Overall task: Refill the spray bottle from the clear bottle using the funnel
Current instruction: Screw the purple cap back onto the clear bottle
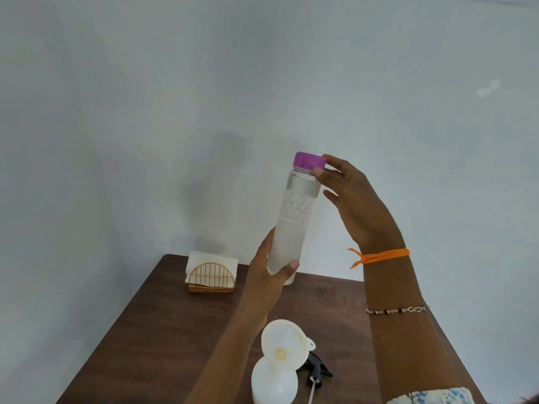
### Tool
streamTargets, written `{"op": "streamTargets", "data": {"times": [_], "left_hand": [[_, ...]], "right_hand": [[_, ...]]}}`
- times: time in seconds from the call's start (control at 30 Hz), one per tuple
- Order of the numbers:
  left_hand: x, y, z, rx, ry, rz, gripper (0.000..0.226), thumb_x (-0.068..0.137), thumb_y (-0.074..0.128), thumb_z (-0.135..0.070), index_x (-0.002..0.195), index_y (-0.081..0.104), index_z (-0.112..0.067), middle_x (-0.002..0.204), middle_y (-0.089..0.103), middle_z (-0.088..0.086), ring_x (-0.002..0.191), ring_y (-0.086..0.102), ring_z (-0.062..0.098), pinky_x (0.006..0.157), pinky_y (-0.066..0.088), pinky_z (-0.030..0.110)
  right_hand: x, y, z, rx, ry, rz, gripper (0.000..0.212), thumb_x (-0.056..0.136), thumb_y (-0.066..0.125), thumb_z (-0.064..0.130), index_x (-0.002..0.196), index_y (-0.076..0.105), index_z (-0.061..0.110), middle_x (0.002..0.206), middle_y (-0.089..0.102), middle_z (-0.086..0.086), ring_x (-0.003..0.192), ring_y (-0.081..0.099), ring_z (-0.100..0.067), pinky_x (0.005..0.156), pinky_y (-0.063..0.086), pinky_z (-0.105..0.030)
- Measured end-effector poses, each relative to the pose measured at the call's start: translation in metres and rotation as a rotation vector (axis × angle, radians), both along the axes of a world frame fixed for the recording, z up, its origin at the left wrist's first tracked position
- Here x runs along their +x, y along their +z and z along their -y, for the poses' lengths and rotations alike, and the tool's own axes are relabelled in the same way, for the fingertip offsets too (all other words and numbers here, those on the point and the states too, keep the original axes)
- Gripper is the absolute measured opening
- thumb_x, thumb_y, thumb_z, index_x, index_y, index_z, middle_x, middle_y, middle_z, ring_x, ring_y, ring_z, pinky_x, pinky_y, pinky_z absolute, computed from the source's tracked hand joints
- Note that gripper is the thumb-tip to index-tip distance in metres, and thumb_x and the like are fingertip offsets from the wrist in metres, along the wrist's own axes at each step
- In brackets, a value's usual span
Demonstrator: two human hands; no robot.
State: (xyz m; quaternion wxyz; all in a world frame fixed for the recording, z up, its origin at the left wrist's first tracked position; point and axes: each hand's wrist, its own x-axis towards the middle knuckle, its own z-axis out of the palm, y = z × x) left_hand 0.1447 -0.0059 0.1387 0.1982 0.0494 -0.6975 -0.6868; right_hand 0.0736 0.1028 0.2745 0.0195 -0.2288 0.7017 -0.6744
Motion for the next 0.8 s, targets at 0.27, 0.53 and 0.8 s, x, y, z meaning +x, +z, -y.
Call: {"op": "streamTargets", "data": {"times": [0.27,0.53,0.8], "left_hand": [[0.006,0.011,0.003,0.072,-0.168,-0.018,0.050,0.081,0.066,-0.025,0.118,0.040,-0.046,0.121,0.049,-0.021,0.109,0.052,0.006,0.076,0.050,0.012],[0.018,0.005,0.012,0.205,-0.574,0.038,0.056,0.078,0.067,-0.025,0.131,0.048,-0.022,0.122,0.061,0.004,0.114,0.057,0.026,0.099,0.046,0.050],[0.009,-0.003,0.007,0.107,-0.350,0.035,0.051,0.085,0.065,-0.018,0.130,0.045,-0.033,0.125,0.059,-0.009,0.115,0.056,0.010,0.093,0.051,0.028]], "right_hand": [[-0.006,0.004,-0.010,-0.119,-0.008,-0.022,0.036,0.088,0.059,0.023,0.123,0.054,0.014,0.108,0.064,0.001,0.104,0.059,-0.013,0.097,0.044,-0.034],[-0.015,-0.003,-0.019,-0.278,0.473,0.033,0.063,0.072,0.073,0.034,0.128,0.050,0.014,0.117,0.063,-0.011,0.114,0.056,-0.028,0.101,0.042,-0.042],[-0.019,-0.012,-0.002,-0.219,0.080,0.067,0.030,0.081,0.065,0.012,0.109,0.058,0.006,0.093,0.065,-0.004,0.082,0.062,-0.012,0.078,0.049,-0.024]]}}
